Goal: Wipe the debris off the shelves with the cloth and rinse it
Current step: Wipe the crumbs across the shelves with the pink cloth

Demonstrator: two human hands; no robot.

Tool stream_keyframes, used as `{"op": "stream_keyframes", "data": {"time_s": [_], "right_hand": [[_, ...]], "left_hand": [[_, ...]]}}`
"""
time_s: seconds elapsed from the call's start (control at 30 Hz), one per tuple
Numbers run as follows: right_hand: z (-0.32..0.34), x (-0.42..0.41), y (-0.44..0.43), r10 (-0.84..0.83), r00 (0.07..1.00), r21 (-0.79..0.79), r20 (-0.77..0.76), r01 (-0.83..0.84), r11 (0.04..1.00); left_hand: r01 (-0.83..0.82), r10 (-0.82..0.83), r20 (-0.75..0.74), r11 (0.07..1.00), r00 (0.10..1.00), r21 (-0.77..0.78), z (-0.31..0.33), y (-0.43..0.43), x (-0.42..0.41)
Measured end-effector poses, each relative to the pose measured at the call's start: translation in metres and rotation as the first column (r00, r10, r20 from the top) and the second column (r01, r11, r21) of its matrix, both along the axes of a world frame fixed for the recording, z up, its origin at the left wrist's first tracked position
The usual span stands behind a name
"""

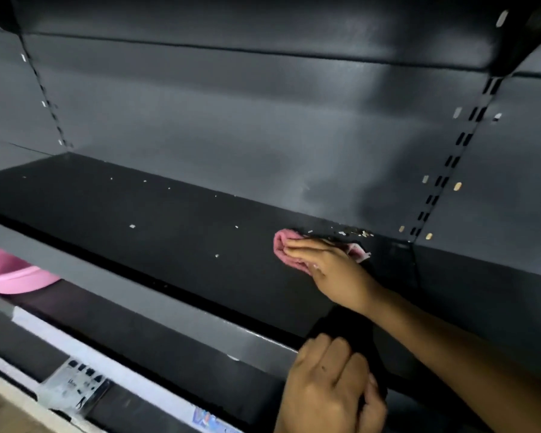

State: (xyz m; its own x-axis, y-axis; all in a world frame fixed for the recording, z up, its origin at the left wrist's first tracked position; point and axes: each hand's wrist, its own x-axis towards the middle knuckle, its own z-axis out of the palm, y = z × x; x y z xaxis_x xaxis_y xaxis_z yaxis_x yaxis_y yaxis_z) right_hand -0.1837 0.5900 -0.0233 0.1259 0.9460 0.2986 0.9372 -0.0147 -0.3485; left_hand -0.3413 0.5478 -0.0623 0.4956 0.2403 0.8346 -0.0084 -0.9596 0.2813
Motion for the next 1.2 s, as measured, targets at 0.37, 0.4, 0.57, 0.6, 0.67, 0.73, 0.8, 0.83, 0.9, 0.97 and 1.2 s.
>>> {"op": "stream_keyframes", "data": {"time_s": [0.37,0.4,0.57,0.6,0.67,0.73,0.8,0.83,0.9,0.97,1.2], "right_hand": [[0.051,-0.025,0.017,-0.448,0.837,0.312,-0.313,0.537,0.784],[0.058,-0.024,0.014,-0.517,0.770,0.290,-0.375,0.627,0.723],[0.043,-0.001,-0.012,-0.793,0.511,0.141,-0.331,0.858,0.494],[0.031,0.005,-0.017,-0.867,0.440,0.038,-0.234,0.895,0.445],[0.007,0.021,-0.022,-0.933,0.359,-0.177,-0.026,0.917,0.358],[0.001,0.032,-0.018,-0.926,0.376,-0.213,0.032,0.908,0.361],[0.011,0.033,-0.007,-0.918,0.395,-0.231,-0.021,0.892,0.389],[0.014,0.031,0.000,-0.918,0.394,-0.224,-0.040,0.892,0.393],[0.010,0.024,0.012,-0.920,0.390,-0.169,-0.035,0.905,0.390],[0.008,0.016,0.024,-0.920,0.389,-0.141,-0.034,0.910,0.390],[0.024,-0.011,0.056,-0.763,0.630,-0.153,-0.142,0.748,0.646]], "left_hand": [[0.263,-0.214,-0.291,0.954,0.933,0.142,0.021,0.093,-0.008],[0.266,-0.227,-0.296,0.959,0.928,0.097,0.028,0.106,-0.015],[0.202,-0.183,-0.392,0.979,0.902,0.007,0.035,0.138,-0.026],[0.200,-0.179,-0.414,0.980,0.892,0.007,0.033,0.137,-0.026],[0.188,-0.177,-0.443,0.982,0.879,-0.018,0.031,0.135,-0.025],[0.184,-0.195,-0.437,0.981,0.878,-0.068,0.032,0.136,-0.026],[0.194,-0.211,-0.440,0.977,0.873,-0.085,0.032,0.137,-0.025],[0.199,-0.217,-0.443,0.976,0.870,-0.086,0.031,0.137,-0.026],[0.207,-0.226,-0.440,0.974,0.869,-0.091,0.031,0.137,-0.027],[0.214,-0.234,-0.448,0.972,0.863,-0.095,0.033,0.136,-0.028],[0.218,-0.210,-0.456,0.975,0.865,-0.034,0.032,0.136,-0.027]]}}
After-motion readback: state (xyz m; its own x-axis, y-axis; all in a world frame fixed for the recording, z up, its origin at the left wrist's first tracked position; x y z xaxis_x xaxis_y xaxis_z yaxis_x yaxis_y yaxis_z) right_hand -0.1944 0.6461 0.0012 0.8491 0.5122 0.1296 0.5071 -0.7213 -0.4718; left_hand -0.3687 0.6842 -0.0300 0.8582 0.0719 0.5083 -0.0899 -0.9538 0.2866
